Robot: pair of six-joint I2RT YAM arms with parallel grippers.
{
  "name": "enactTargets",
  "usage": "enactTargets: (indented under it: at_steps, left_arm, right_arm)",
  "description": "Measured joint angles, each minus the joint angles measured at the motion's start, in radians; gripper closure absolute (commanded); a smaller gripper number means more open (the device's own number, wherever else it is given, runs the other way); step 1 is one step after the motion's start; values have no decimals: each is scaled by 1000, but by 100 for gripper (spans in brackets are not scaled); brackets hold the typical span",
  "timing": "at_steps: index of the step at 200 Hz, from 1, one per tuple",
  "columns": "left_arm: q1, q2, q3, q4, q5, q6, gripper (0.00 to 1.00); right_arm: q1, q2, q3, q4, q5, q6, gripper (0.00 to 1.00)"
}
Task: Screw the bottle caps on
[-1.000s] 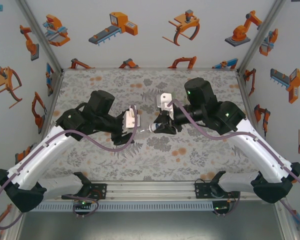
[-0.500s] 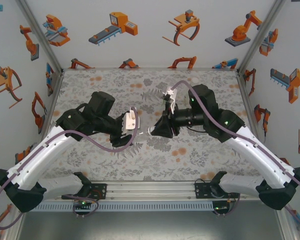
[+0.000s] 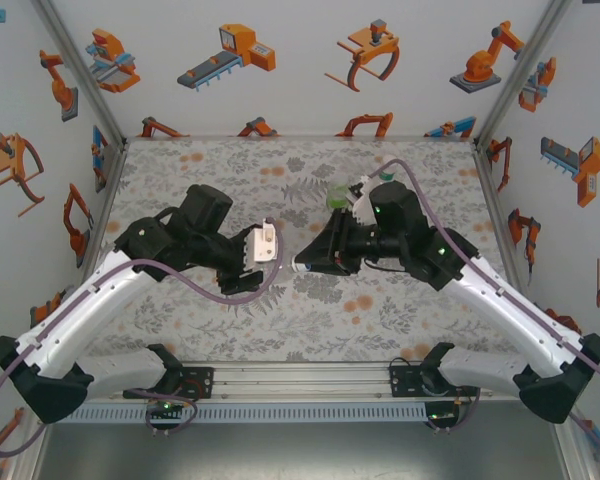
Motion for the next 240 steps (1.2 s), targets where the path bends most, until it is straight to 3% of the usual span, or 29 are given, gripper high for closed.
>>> enactTargets:
  at_steps: [39, 67, 87, 118, 164, 240]
  left_arm:
    - [-7, 14, 0, 9, -24, 0, 98]
    - [-17, 18, 3, 97, -14, 0, 98]
    - [-18, 18, 10, 139, -6, 0, 98]
    - [-18, 18, 10, 165, -5, 0, 98]
    - [-18, 18, 10, 168, -3, 0, 98]
    - [-33, 15, 11, 168, 27, -4, 98]
  right_arm:
    - [0, 3, -16, 4, 25, 62, 55]
    - [5, 4, 23, -39, 58, -2, 36]
    - [-3, 4, 68, -83, 75, -75, 31]
    - [-39, 0, 156, -144, 94, -202, 28]
    - [-59, -42, 224, -157, 114, -479, 33]
    - [-60, -89, 215, -113, -113, -1333, 35]
